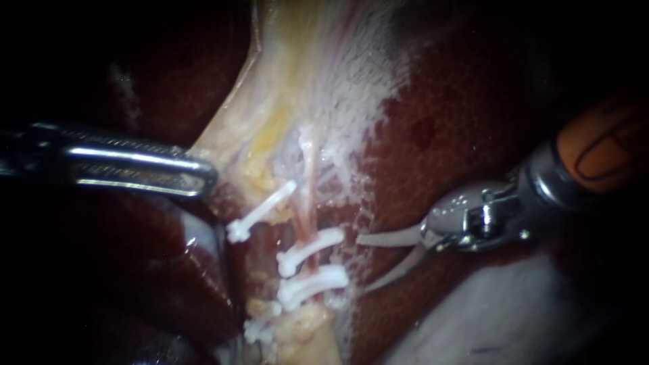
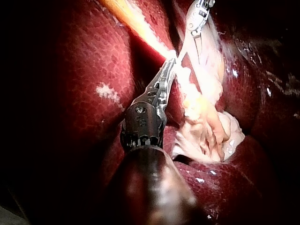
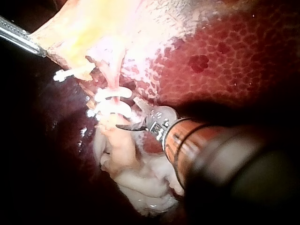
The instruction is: Go to the cutting position right tube
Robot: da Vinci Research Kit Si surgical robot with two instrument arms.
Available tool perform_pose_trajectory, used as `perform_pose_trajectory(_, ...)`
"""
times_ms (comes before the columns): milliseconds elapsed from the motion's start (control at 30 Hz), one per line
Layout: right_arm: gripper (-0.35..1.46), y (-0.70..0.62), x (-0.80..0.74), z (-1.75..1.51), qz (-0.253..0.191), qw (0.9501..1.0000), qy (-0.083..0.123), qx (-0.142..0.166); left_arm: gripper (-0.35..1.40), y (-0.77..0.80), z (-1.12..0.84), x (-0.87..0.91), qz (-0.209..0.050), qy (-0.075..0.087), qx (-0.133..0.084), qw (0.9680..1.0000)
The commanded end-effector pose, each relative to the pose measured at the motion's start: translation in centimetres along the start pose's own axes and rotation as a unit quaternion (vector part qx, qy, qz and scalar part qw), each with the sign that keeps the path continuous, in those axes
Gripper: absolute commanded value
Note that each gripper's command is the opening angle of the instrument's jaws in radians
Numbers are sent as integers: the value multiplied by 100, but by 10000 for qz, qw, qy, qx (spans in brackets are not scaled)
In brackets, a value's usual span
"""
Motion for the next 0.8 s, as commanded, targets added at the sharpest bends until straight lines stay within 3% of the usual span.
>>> perform_pose_trajectory(33,102,1,1,2,13,10000,29,12,-35,0,0,0,2,-1,-1,10000)
perform_pose_trajectory(400,76,12,19,18,15,9998,177,134,-35,0,2,-1,0,-2,-5,10000)
perform_pose_trajectory(800,55,17,26,37,69,9993,341,157,-35,1,4,-1,0,-3,-7,10000)
